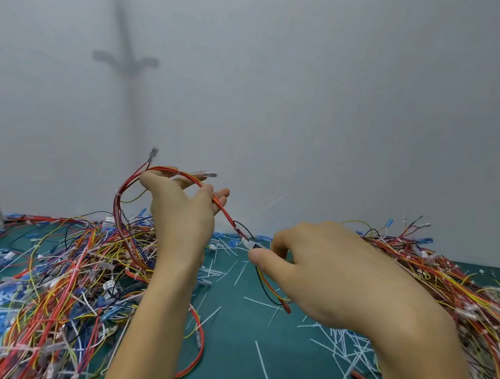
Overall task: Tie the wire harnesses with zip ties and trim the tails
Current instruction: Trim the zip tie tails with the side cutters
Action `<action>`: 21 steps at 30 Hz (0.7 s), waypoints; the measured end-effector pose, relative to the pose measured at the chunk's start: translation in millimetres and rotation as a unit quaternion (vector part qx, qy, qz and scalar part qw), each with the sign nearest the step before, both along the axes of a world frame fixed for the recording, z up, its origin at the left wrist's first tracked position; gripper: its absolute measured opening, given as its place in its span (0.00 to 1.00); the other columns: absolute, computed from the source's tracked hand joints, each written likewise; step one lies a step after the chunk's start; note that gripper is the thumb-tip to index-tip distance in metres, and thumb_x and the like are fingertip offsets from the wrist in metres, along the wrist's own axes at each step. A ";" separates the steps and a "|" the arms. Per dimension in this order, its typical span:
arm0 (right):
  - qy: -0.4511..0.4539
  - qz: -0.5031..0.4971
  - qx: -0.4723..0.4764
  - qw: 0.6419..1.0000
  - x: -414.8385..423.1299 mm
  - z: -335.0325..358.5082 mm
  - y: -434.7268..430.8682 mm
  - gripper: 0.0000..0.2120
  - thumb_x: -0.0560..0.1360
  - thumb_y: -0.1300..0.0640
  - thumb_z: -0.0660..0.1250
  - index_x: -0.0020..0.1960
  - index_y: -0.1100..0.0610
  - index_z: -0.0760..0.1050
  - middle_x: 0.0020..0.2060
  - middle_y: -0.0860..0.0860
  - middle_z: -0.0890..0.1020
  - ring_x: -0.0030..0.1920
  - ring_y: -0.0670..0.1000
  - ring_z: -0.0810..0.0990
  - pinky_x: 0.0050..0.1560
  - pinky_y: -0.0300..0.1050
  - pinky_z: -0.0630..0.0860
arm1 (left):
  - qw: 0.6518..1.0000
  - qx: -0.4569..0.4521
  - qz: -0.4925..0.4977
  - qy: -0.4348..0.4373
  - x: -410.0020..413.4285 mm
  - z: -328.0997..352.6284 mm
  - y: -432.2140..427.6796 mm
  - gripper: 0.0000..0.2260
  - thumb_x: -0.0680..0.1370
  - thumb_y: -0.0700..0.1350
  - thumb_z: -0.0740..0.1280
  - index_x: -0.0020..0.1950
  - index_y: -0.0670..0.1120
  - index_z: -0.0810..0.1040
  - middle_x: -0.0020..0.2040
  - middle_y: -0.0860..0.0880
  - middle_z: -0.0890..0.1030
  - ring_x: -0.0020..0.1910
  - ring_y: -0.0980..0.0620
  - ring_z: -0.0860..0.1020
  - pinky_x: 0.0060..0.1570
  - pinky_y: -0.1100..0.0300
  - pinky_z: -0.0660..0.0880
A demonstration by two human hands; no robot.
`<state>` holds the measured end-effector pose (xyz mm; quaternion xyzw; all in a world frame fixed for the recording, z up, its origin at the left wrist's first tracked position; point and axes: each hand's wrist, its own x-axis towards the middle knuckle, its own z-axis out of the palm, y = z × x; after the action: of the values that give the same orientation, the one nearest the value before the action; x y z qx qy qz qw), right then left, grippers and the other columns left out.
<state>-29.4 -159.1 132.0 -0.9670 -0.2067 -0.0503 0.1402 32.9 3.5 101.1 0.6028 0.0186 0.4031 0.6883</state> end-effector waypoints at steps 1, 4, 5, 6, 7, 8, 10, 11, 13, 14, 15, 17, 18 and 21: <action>-0.013 -0.008 -0.013 1.000 -2.1 0.1 2.0 0.24 0.79 0.35 0.52 0.44 0.53 0.75 0.36 0.50 0.77 0.44 0.56 0.77 0.37 0.45 0.69 | 1.000 0.005 0.008 -0.001 -0.1 -0.5 -0.2 0.17 0.78 0.29 0.60 0.54 0.46 0.57 0.57 0.41 0.74 0.39 0.48 0.86 0.38 0.62 0.81; -0.069 -0.047 -0.049 0.995 -7.1 1.3 5.1 0.21 0.80 0.37 0.52 0.40 0.52 0.68 0.33 0.50 0.68 0.41 0.57 0.70 0.30 0.42 0.58 | 0.999 0.016 0.028 -0.004 -1.4 -0.9 -0.9 0.17 0.79 0.29 0.61 0.52 0.48 0.58 0.56 0.43 0.74 0.40 0.47 0.85 0.39 0.62 0.81; -0.085 -0.061 -0.056 0.993 -8.2 1.7 4.6 0.21 0.80 0.37 0.53 0.38 0.53 0.66 0.32 0.50 0.66 0.40 0.57 0.69 0.30 0.42 0.57 | 0.999 0.018 0.036 -0.004 -2.1 -0.6 -0.9 0.17 0.79 0.30 0.61 0.51 0.48 0.58 0.56 0.43 0.74 0.40 0.48 0.85 0.39 0.62 0.81; -0.100 -0.071 -0.060 0.991 -9.2 1.9 3.5 0.22 0.80 0.38 0.53 0.36 0.53 0.64 0.32 0.50 0.66 0.39 0.57 0.68 0.30 0.41 0.56 | 0.999 0.019 0.044 -0.003 -2.6 0.0 -1.2 0.17 0.79 0.30 0.61 0.51 0.49 0.58 0.57 0.43 0.75 0.39 0.49 0.85 0.39 0.62 0.81; -0.110 -0.078 -0.061 0.989 -9.5 1.8 2.4 0.22 0.80 0.38 0.53 0.36 0.53 0.65 0.32 0.50 0.66 0.39 0.57 0.68 0.30 0.41 0.55 | 0.999 0.018 0.051 -0.003 -3.3 0.5 -1.8 0.17 0.79 0.30 0.61 0.52 0.48 0.58 0.57 0.43 0.75 0.39 0.49 0.85 0.39 0.62 0.81; -0.117 -0.080 -0.058 0.988 -9.2 1.5 1.3 0.22 0.79 0.37 0.53 0.37 0.53 0.68 0.32 0.50 0.67 0.39 0.57 0.69 0.30 0.42 0.56 | 0.998 0.018 0.056 -0.003 -3.7 1.0 -2.7 0.16 0.79 0.30 0.61 0.53 0.48 0.58 0.58 0.42 0.75 0.39 0.50 0.85 0.39 0.62 0.81; -0.135 -0.072 -0.031 0.988 -6.1 1.9 0.1 0.23 0.78 0.34 0.53 0.44 0.51 0.74 0.36 0.49 0.74 0.42 0.57 0.72 0.32 0.45 0.61 | 0.998 0.017 0.056 0.004 -4.0 1.5 -4.3 0.15 0.79 0.31 0.61 0.54 0.47 0.58 0.59 0.41 0.74 0.39 0.49 0.86 0.38 0.62 0.81; -0.146 -0.064 -0.004 0.987 -3.2 3.0 -0.6 0.23 0.78 0.33 0.53 0.46 0.50 0.76 0.39 0.49 0.76 0.43 0.57 0.74 0.34 0.46 0.63 | 0.999 0.015 0.048 0.009 -3.9 2.1 -5.1 0.14 0.80 0.31 0.61 0.56 0.45 0.58 0.60 0.40 0.73 0.39 0.49 0.86 0.38 0.62 0.81; -0.124 -0.034 0.066 0.990 3.6 6.2 -2.6 0.23 0.74 0.30 0.56 0.47 0.47 0.77 0.47 0.46 0.78 0.48 0.53 0.77 0.41 0.47 0.70 | 1.000 0.001 0.018 0.023 -2.9 1.8 -5.2 0.13 0.80 0.31 0.60 0.60 0.40 0.59 0.60 0.38 0.73 0.38 0.49 0.86 0.37 0.61 0.81; -0.082 -0.010 0.099 0.992 6.8 7.4 -3.6 0.23 0.71 0.29 0.58 0.48 0.47 0.78 0.50 0.44 0.78 0.50 0.52 0.78 0.47 0.48 0.73 | 0.999 -0.009 -0.006 0.035 -2.4 1.6 -4.9 0.12 0.81 0.32 0.59 0.62 0.38 0.60 0.60 0.38 0.74 0.38 0.49 0.86 0.37 0.61 0.81; -0.035 0.015 0.122 0.992 9.9 7.5 -4.6 0.23 0.69 0.29 0.60 0.48 0.46 0.79 0.52 0.44 0.80 0.49 0.50 0.79 0.52 0.49 0.76 | 0.998 -0.014 -0.032 0.051 -2.5 1.9 -4.8 0.12 0.82 0.34 0.58 0.64 0.35 0.61 0.60 0.39 0.76 0.38 0.49 0.86 0.36 0.62 0.80; 0.017 0.045 0.136 0.989 14.7 3.7 -5.7 0.22 0.69 0.30 0.64 0.48 0.47 0.81 0.47 0.48 0.83 0.42 0.50 0.82 0.49 0.50 0.79 | 0.994 0.000 -0.074 0.080 -4.1 2.8 -6.0 0.13 0.83 0.37 0.57 0.66 0.34 0.63 0.56 0.40 0.80 0.38 0.49 0.86 0.34 0.63 0.80; 0.009 0.050 0.147 0.988 17.4 1.2 -6.0 0.22 0.70 0.32 0.64 0.47 0.48 0.81 0.41 0.49 0.83 0.39 0.49 0.82 0.46 0.48 0.80 | 0.992 0.012 -0.091 0.083 -5.0 3.4 -6.9 0.13 0.83 0.38 0.58 0.66 0.36 0.61 0.51 0.42 0.82 0.37 0.48 0.86 0.34 0.61 0.81; -0.022 0.056 0.213 0.975 24.7 -1.0 -9.5 0.20 0.73 0.35 0.65 0.46 0.51 0.82 0.28 0.51 0.79 0.29 0.47 0.76 0.31 0.41 0.73 | 0.981 0.040 -0.155 0.108 -10.2 7.3 -8.7 0.14 0.83 0.39 0.60 0.63 0.44 0.55 0.34 0.49 0.85 0.30 0.48 0.84 0.28 0.58 0.80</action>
<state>-4.7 -168.7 130.9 -0.9005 -0.2485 -0.1068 0.3406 22.7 -5.1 108.4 0.6653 -0.0169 0.2243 0.7119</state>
